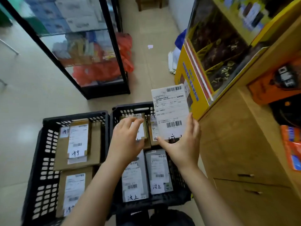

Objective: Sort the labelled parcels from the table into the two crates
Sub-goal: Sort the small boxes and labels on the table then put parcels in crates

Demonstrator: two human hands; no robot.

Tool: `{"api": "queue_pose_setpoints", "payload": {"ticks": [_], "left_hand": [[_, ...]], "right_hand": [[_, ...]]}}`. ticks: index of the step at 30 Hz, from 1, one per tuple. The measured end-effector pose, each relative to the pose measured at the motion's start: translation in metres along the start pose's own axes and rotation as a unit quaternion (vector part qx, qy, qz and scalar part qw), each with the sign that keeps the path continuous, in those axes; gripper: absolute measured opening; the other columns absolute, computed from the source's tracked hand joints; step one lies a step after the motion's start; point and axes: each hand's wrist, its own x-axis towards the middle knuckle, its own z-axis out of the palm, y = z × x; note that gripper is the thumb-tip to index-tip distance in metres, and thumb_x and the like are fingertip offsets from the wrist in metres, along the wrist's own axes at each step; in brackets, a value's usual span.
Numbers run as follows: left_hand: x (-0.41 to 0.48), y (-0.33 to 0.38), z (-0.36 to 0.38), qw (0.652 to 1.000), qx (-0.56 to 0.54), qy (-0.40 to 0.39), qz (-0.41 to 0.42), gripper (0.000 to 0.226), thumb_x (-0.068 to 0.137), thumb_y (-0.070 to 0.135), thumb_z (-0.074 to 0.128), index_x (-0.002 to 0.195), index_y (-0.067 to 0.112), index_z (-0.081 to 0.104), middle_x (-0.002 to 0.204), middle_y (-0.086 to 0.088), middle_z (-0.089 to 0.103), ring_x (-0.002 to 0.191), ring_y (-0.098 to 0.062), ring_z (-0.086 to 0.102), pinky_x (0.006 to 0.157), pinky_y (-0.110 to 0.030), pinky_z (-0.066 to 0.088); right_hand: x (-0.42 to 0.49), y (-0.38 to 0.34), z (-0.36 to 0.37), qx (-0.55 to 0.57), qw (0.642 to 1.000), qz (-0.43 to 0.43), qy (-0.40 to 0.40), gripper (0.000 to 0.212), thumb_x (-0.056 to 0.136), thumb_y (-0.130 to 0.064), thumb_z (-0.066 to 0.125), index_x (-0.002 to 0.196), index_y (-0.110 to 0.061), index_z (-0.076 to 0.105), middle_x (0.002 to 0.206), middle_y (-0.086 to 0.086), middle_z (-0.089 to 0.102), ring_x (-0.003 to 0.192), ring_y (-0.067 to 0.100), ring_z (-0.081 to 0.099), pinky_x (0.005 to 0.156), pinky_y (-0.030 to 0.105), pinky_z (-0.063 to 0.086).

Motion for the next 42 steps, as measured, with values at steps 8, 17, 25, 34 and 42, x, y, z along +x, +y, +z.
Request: {"api": "queue_pose_setpoints", "payload": {"ticks": [8,17,25,34,42], "left_hand": [[0.014,-0.033,0.098,0.996,-0.012,-0.069,-0.048,0.059,0.068,0.016,0.080,0.123,0.014,0.060,0.119,-0.006,0.058,0.112,-0.028,0.052,0.094,-0.041,0.044],[0.023,-0.089,0.226,0.980,-0.033,-0.137,-0.139,0.063,0.070,0.016,0.077,0.129,0.014,0.055,0.128,-0.008,0.052,0.122,-0.029,0.045,0.100,-0.041,0.041],[0.040,-0.116,0.278,0.970,-0.007,-0.201,-0.133,0.092,0.079,0.028,0.073,0.152,0.031,0.017,0.161,-0.003,0.007,0.148,-0.024,0.001,0.119,-0.045,0.005],[0.053,-0.123,0.287,0.946,0.010,-0.294,-0.138,0.106,0.081,0.024,0.071,0.153,0.035,-0.006,0.159,0.002,-0.024,0.145,-0.022,-0.024,0.119,-0.049,-0.004],[0.062,-0.123,0.280,0.942,0.013,-0.306,-0.137,0.104,0.077,0.023,0.073,0.153,0.033,0.003,0.161,-0.002,-0.015,0.148,-0.025,-0.012,0.119,-0.046,0.005]], "right_hand": [[0.024,0.070,0.074,-0.030,0.995,0.040,-0.082,0.128,0.063,-0.059,0.082,0.157,-0.019,0.005,0.155,-0.003,0.018,0.141,0.016,0.017,0.108,0.038,0.040],[0.021,0.143,0.180,-0.074,0.982,0.082,-0.151,0.124,0.063,-0.057,0.083,0.156,-0.022,0.008,0.152,0.003,0.020,0.135,0.019,0.023,0.104,0.039,0.043],[0.064,0.172,0.244,-0.082,0.976,0.089,-0.181,0.113,0.066,-0.062,0.078,0.154,-0.027,0.017,0.153,0.006,0.018,0.139,0.025,0.021,0.108,0.041,0.038],[0.091,0.189,0.259,-0.171,0.921,-0.036,-0.347,0.058,0.103,-0.048,0.033,0.154,-0.041,0.007,0.162,-0.005,-0.020,0.147,0.022,-0.025,0.120,0.046,-0.005],[0.102,0.170,0.256,-0.267,0.889,-0.038,-0.369,0.057,0.104,-0.041,0.036,0.155,-0.037,0.012,0.164,0.004,-0.009,0.149,0.031,-0.016,0.118,0.044,-0.012]]}}
